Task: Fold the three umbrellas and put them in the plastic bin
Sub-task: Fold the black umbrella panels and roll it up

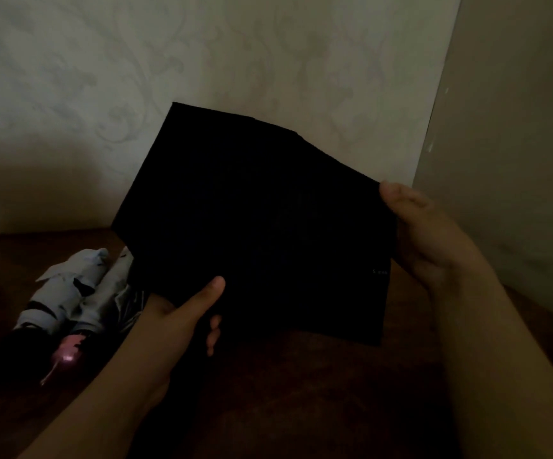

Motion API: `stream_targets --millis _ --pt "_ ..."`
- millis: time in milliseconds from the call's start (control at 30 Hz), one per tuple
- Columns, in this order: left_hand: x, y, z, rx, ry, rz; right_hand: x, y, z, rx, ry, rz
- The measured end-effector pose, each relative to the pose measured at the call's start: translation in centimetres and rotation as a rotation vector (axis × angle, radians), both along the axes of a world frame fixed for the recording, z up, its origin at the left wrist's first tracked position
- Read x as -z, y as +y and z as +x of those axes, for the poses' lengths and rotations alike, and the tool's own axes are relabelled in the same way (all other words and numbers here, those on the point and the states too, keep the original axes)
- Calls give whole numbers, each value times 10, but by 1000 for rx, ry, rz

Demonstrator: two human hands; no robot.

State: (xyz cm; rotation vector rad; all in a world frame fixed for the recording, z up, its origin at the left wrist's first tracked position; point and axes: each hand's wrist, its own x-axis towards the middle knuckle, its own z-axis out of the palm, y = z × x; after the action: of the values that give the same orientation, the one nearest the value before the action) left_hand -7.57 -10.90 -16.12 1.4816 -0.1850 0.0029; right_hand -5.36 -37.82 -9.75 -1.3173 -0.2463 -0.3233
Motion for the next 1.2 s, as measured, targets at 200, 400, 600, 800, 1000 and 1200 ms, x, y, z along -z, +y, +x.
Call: stream_targets --millis 200,400,600,800,1000,1200 --pt "-1 3 2 -22 -1 -5 4 0 5 27 -66 -211" --pt "2 1 1 12 -21 47 5 13 9 161 -87 -341" --pt "1 0 0 15 -26 47 8 6 7 165 -25 -448" --pt "1 6 4 -17 15 -11 0 2 3 38 -30 -136" --pt "3 6 6 -15 7 -5 0 -2 4 24 232 -86" --pt "3 6 7 -24 4 -5 0 4 4 169 261 -109"
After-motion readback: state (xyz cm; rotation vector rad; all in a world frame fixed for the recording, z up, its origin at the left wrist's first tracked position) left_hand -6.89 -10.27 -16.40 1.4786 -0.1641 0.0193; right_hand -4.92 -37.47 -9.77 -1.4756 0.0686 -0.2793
